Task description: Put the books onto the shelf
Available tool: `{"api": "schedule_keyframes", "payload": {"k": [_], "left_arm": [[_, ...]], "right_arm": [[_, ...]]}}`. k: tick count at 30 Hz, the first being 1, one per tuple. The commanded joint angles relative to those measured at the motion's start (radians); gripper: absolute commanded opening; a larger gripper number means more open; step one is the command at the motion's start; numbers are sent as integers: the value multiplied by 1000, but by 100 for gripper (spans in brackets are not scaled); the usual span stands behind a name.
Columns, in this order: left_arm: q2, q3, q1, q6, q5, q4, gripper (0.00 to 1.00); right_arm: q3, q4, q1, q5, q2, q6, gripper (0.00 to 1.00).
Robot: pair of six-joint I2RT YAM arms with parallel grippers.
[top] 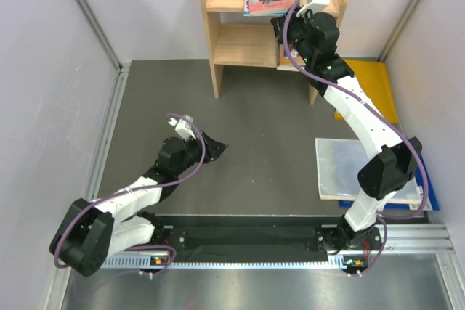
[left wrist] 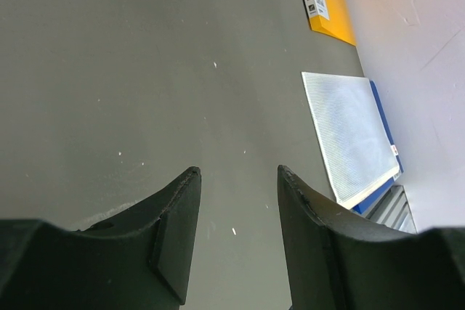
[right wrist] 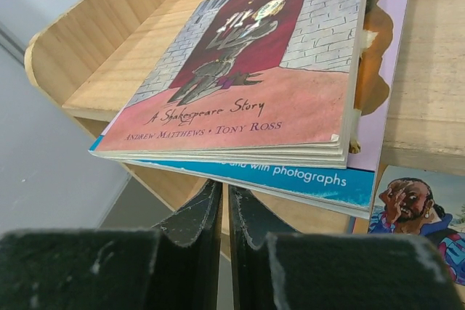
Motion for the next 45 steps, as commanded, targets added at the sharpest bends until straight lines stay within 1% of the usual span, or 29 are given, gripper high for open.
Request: {"api": "schedule_keyframes", "payload": {"k": [1,5,6,8,12,16,17,20,23,28,32,38,45], "left_arm": [[-34,-3,-4,24,-9,16,51],[-38,3,-4,33,-12,3,51],[-37,10,-4,37,-12,-4,51],[-35,26,-4,51,-12,-18,51],[-37,61,-4,86,-26,-55,51],[-34,142,-4,143,-43,-148,52],[-32,177,-4,166,-45,-161,52],[-19,240,-4,201,-54,-208,51],[-3,274,-4,214,-51,-221,51],[1,273,-4,200,-34,-205,51],[-17,245,-4,189,-40,-202,51],[-61,213,-4,189,-54,-222,51],[-91,193,-4,189,-65,-231,51]], "right_arm": [[20,54,-9,0,-19,7,7],[-12,49,-10,-84,-46,-5,7],[-41,46,-10,-98,-58,-8,7],[-108,48,-10,-118,-114,-37,7],[-239,92,-9,-98,-247,-88,8],[-354,176,-10,-12,-420,-135,8],[-384,192,-9,41,-443,-155,8],[-392,224,-10,138,-494,-200,9],[-345,215,-9,216,-482,-240,11],[-239,180,-9,256,-380,-278,11],[-116,141,-10,247,-281,-294,11],[0,103,-18,219,-166,-301,10],[39,83,-24,210,-119,-291,9]]}}
